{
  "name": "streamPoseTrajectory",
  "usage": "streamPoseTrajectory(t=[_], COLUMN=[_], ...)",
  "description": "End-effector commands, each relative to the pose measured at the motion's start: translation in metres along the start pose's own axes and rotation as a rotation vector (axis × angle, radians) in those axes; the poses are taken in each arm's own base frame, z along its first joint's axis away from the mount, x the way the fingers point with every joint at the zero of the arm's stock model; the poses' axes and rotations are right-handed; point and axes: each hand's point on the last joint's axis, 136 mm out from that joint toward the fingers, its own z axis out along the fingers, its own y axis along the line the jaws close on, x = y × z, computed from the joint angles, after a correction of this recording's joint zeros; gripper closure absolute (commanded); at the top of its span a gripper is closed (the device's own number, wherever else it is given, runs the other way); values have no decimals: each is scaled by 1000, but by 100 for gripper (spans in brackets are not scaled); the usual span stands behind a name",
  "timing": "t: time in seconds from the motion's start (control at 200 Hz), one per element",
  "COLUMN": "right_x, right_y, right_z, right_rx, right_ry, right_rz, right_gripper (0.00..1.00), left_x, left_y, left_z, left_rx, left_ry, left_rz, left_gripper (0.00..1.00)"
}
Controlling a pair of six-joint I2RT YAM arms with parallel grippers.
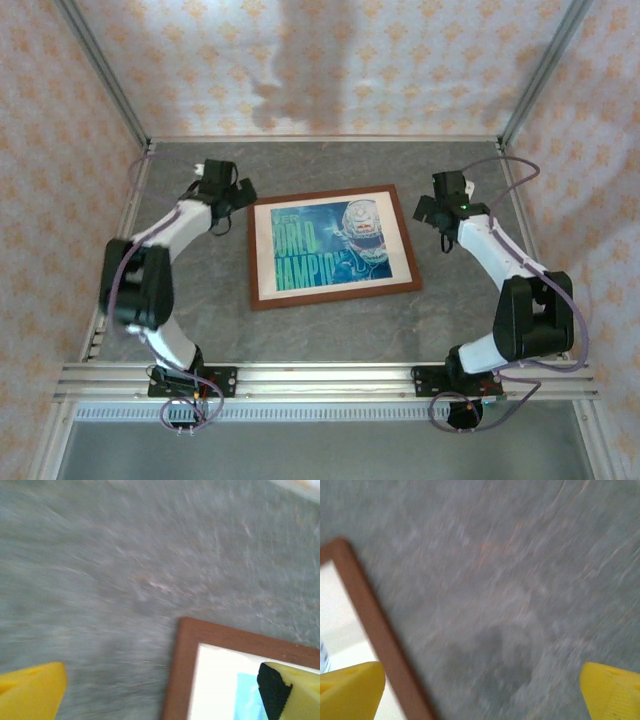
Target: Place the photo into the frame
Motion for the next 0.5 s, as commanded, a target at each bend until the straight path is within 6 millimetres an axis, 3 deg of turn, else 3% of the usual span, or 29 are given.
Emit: streamPoseTrajectory(t=[0.0, 0.125, 0.29, 0.415, 0.49], right_x=[-26, -21, -7, -3, -3], right_y=[-28, -30, -31, -28, -27], right_z=[14, 24, 33, 29, 22], right_rx=[176, 151, 107, 56, 15], right_ry=[-187, -303, -363, -420, -491], right_rz=[-18, -35, -55, -67, -66], right_gripper=[1, 1, 1, 0, 0], left_x=[-26, -3, 18, 20, 29], left_y=[52, 74, 85, 72, 74], left_z=[-33, -46, -35, -29, -24], left_rx=[-198, -211, -191, -112, -78], left_ry=[-265, -358, -424, -421, -488], left_rz=[88, 153, 203, 249, 242], left_gripper=[0, 0, 0, 0, 0])
